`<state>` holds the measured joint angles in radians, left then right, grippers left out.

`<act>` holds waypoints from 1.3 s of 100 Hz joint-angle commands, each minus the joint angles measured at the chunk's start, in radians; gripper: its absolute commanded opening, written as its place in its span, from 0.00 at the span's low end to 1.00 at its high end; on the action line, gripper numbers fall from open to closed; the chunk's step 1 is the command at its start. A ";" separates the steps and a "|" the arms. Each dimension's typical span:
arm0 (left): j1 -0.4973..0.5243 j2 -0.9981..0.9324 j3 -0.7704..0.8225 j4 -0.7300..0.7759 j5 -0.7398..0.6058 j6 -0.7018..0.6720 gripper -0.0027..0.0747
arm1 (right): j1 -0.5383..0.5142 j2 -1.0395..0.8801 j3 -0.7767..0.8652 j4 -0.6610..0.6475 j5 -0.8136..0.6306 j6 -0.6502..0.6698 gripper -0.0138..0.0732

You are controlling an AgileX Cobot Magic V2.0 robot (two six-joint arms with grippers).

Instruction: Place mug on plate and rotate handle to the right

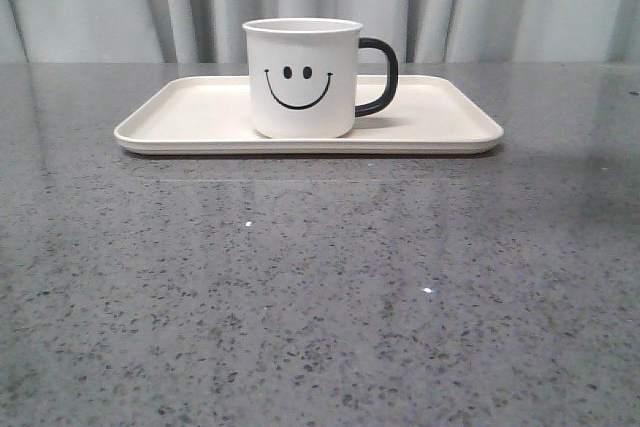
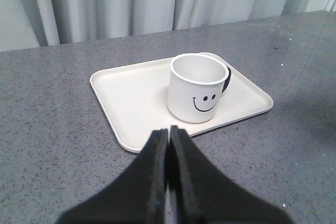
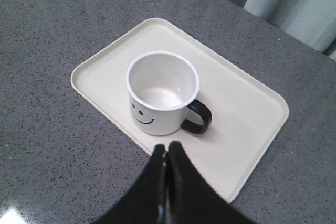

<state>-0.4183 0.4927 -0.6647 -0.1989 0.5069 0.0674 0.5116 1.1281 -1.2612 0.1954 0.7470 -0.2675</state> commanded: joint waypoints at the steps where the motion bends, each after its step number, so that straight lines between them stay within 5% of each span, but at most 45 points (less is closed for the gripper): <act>1: -0.007 -0.013 -0.009 -0.016 -0.078 0.016 0.01 | -0.004 -0.107 0.089 0.013 -0.170 0.001 0.08; 67: -0.007 -0.232 0.191 -0.014 -0.155 0.036 0.01 | -0.004 -0.605 0.730 0.026 -0.553 0.001 0.08; 130: -0.007 -0.378 0.291 -0.012 -0.161 0.038 0.01 | -0.004 -0.838 0.947 0.073 -0.669 0.001 0.08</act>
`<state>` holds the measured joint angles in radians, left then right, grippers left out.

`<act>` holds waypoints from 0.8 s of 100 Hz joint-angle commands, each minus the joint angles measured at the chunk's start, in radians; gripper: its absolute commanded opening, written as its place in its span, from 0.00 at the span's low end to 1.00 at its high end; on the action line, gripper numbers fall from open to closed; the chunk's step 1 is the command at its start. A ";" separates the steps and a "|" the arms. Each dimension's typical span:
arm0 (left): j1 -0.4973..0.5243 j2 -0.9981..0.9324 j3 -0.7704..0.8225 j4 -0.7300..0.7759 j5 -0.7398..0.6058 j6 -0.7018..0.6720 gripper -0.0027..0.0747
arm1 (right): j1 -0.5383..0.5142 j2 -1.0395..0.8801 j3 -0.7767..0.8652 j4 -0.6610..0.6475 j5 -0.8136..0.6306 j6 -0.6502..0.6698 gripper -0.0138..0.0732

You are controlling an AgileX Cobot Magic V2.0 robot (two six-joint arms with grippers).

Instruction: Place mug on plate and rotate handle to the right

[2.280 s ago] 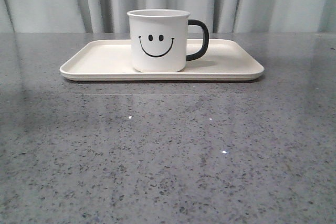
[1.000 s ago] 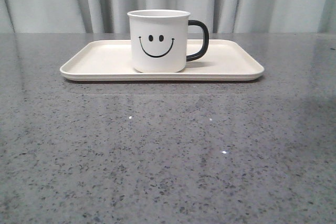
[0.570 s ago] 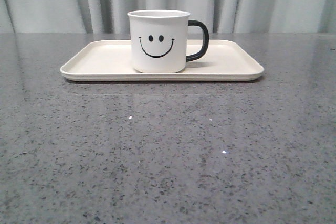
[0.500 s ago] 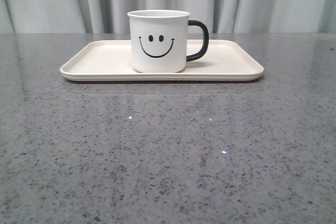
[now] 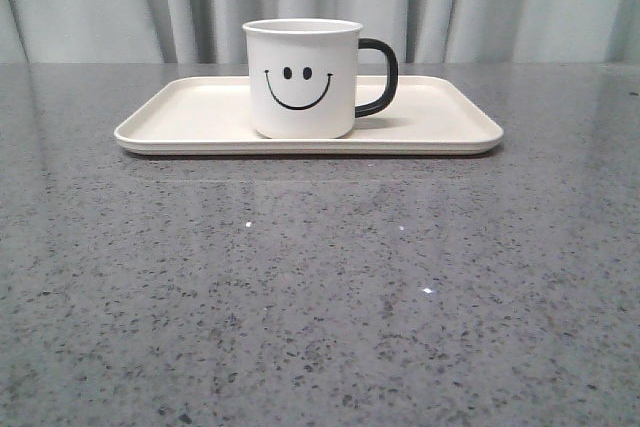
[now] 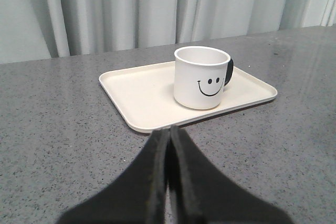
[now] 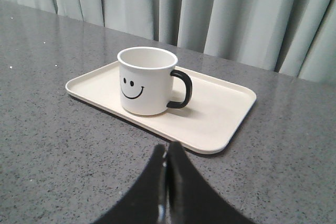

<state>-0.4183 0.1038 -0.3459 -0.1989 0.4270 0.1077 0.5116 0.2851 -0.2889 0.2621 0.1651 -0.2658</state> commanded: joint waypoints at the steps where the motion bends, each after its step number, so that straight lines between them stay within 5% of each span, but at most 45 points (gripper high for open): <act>1: -0.007 0.010 -0.028 -0.012 -0.081 -0.002 0.01 | -0.004 0.005 -0.026 0.007 -0.087 0.000 0.08; 80: -0.004 0.010 -0.024 0.019 -0.083 -0.002 0.01 | -0.004 0.005 -0.026 0.007 -0.087 0.000 0.08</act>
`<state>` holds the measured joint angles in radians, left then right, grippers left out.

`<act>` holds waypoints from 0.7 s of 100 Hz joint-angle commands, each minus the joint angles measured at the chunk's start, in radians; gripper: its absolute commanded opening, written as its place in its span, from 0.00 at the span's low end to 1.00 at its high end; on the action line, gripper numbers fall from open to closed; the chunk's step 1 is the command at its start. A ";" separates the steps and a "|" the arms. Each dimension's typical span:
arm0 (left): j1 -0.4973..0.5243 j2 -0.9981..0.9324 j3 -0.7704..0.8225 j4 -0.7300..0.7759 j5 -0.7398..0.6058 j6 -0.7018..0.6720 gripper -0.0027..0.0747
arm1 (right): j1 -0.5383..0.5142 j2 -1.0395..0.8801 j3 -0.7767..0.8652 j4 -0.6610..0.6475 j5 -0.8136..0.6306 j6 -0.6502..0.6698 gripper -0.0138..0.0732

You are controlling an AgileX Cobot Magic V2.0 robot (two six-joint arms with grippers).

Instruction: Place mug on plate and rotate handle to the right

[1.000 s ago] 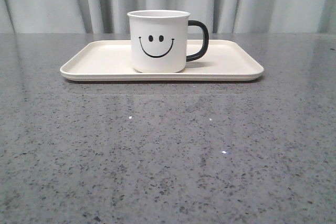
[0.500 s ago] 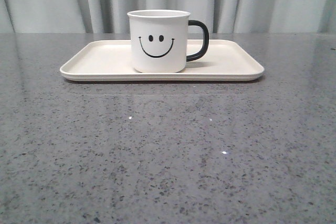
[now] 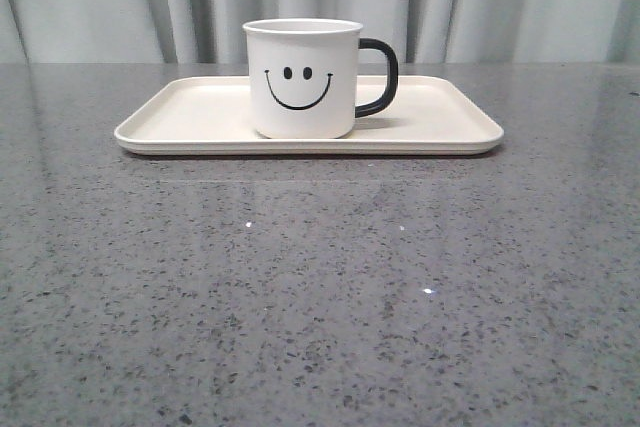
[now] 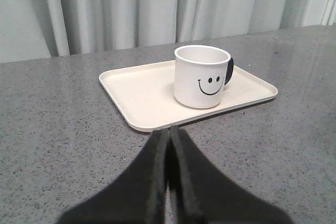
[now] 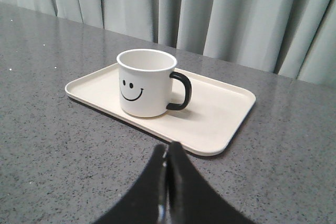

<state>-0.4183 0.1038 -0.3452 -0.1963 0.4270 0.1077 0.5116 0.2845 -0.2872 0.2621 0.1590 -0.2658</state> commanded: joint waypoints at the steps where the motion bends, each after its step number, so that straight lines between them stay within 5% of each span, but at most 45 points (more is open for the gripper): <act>1: -0.001 0.010 -0.025 0.021 -0.083 -0.002 0.01 | -0.004 0.006 -0.027 0.007 -0.081 0.000 0.08; 16: 0.070 0.010 0.006 0.039 -0.124 -0.002 0.01 | -0.004 0.006 -0.027 0.007 -0.081 0.000 0.08; 40: 0.202 0.001 0.170 0.061 -0.397 -0.002 0.01 | -0.004 0.006 -0.027 0.007 -0.081 0.000 0.08; 70: 0.377 -0.142 0.307 0.099 -0.410 -0.002 0.01 | -0.004 0.006 -0.027 0.007 -0.081 0.000 0.08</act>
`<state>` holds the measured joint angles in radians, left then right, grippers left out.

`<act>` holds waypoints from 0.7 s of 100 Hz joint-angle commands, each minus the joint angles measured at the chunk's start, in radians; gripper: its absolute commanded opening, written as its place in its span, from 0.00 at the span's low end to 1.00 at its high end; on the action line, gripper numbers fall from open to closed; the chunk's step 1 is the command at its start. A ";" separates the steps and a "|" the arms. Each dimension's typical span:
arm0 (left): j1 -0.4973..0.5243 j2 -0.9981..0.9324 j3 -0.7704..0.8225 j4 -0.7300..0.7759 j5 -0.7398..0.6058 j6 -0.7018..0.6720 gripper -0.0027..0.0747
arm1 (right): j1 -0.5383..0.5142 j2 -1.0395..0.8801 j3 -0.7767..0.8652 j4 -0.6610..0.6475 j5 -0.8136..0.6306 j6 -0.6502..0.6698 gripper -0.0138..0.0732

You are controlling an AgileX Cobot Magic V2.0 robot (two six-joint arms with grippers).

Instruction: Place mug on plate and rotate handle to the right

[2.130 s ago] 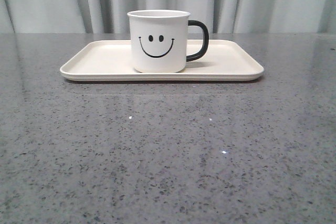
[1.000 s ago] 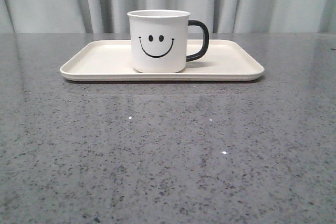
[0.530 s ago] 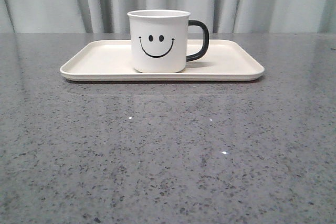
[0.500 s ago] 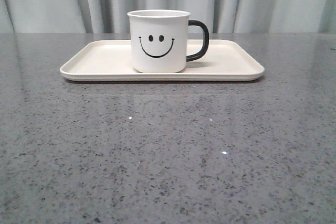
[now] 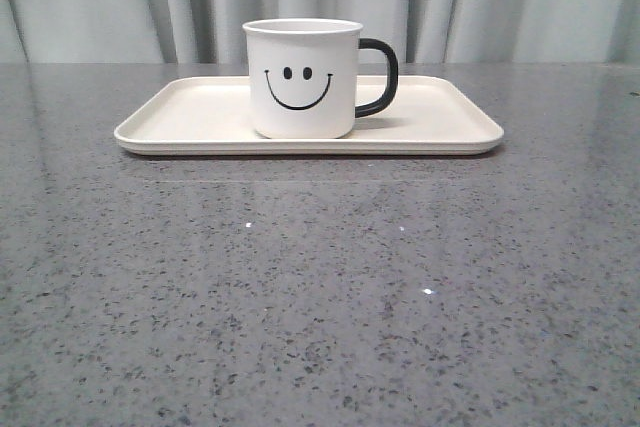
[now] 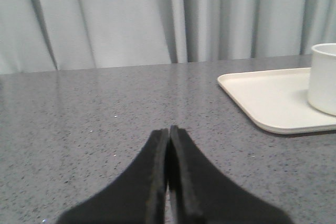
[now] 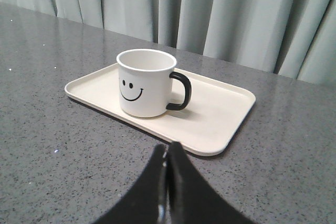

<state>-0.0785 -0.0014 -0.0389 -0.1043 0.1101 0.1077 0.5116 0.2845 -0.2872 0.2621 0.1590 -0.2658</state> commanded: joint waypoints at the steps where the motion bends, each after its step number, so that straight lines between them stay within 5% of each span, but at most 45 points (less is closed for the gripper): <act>1: 0.044 -0.039 0.004 0.007 -0.093 -0.002 0.01 | -0.004 0.006 -0.027 0.007 -0.081 0.000 0.08; 70: 0.115 -0.037 0.047 0.025 -0.130 -0.002 0.01 | -0.004 0.006 -0.027 0.007 -0.075 0.000 0.08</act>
<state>0.0327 -0.0045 0.0039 -0.0782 0.0715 0.1077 0.5116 0.2845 -0.2872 0.2621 0.1584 -0.2658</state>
